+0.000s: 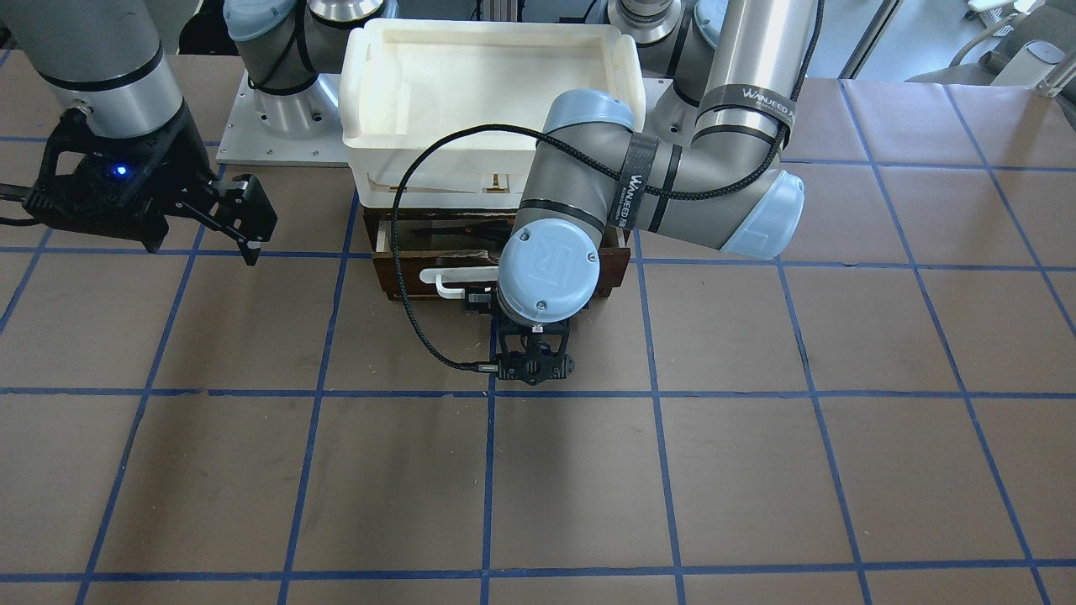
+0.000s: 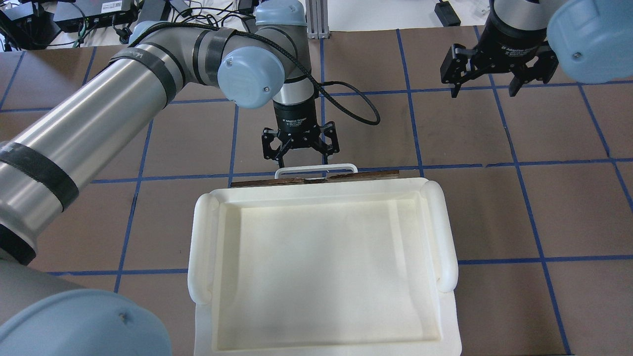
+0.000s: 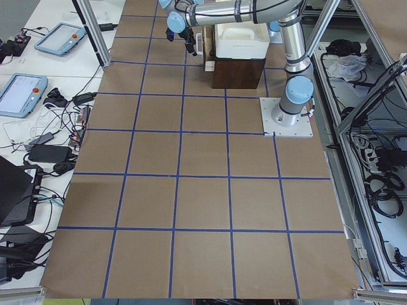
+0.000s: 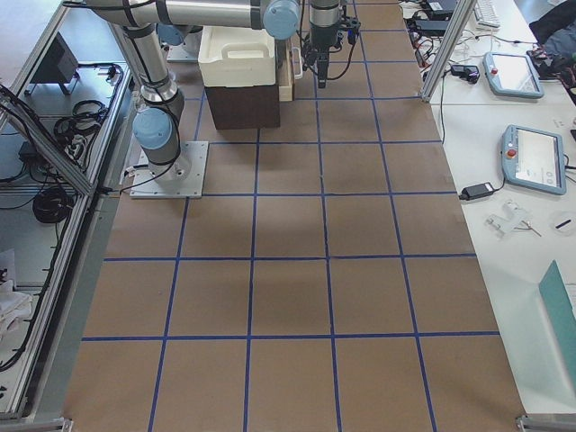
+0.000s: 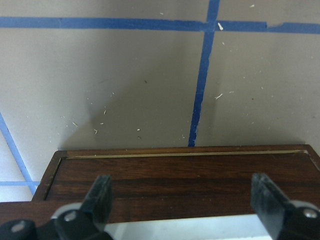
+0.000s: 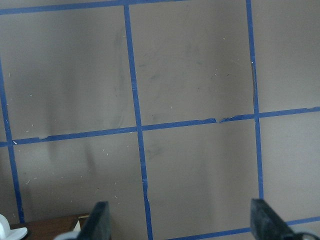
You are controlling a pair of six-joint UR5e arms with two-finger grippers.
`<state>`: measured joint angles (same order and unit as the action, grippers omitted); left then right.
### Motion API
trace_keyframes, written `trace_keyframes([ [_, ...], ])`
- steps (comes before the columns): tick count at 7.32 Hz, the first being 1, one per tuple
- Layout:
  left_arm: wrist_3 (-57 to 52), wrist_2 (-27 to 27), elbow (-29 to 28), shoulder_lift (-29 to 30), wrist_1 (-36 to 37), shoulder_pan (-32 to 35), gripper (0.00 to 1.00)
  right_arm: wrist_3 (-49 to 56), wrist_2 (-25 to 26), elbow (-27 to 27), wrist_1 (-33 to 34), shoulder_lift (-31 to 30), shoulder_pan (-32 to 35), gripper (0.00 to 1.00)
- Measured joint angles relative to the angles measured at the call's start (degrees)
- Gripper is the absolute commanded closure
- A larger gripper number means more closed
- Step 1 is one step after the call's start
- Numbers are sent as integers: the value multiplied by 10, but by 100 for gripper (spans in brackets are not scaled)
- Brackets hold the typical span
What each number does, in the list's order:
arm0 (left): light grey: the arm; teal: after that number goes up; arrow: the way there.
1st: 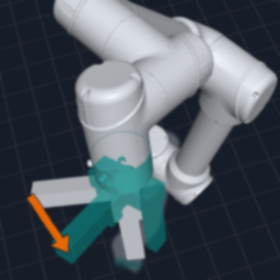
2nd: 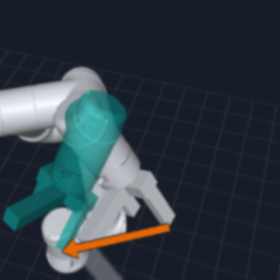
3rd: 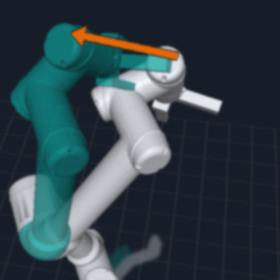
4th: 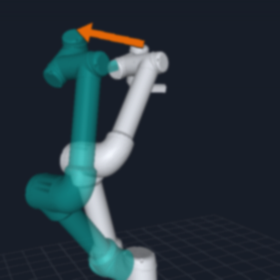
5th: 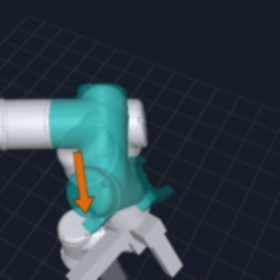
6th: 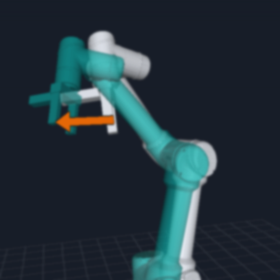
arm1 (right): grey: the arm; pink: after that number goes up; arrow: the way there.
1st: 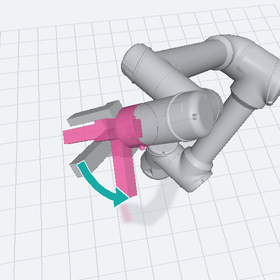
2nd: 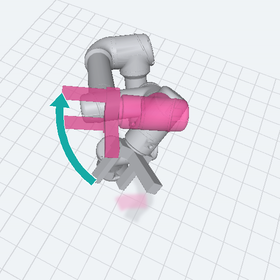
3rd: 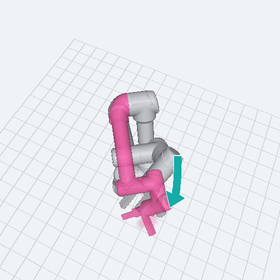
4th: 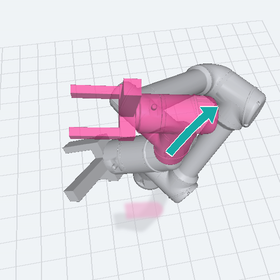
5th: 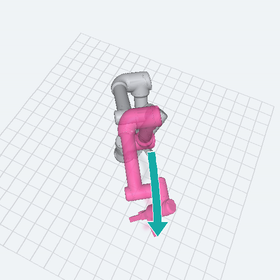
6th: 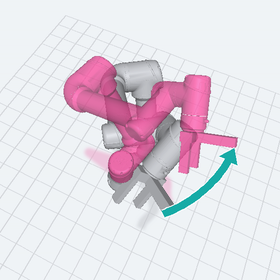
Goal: Put scissors in drawer and close it
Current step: 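Push the drawer fully shut with the left gripper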
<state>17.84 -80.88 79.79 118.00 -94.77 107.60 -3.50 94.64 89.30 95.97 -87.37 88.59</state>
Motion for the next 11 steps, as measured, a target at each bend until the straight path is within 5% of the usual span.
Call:
trace_keyframes([
  [11,1,-3,36,-25,-7,17,0,1,19,5,-8,-3,-1,0],
])
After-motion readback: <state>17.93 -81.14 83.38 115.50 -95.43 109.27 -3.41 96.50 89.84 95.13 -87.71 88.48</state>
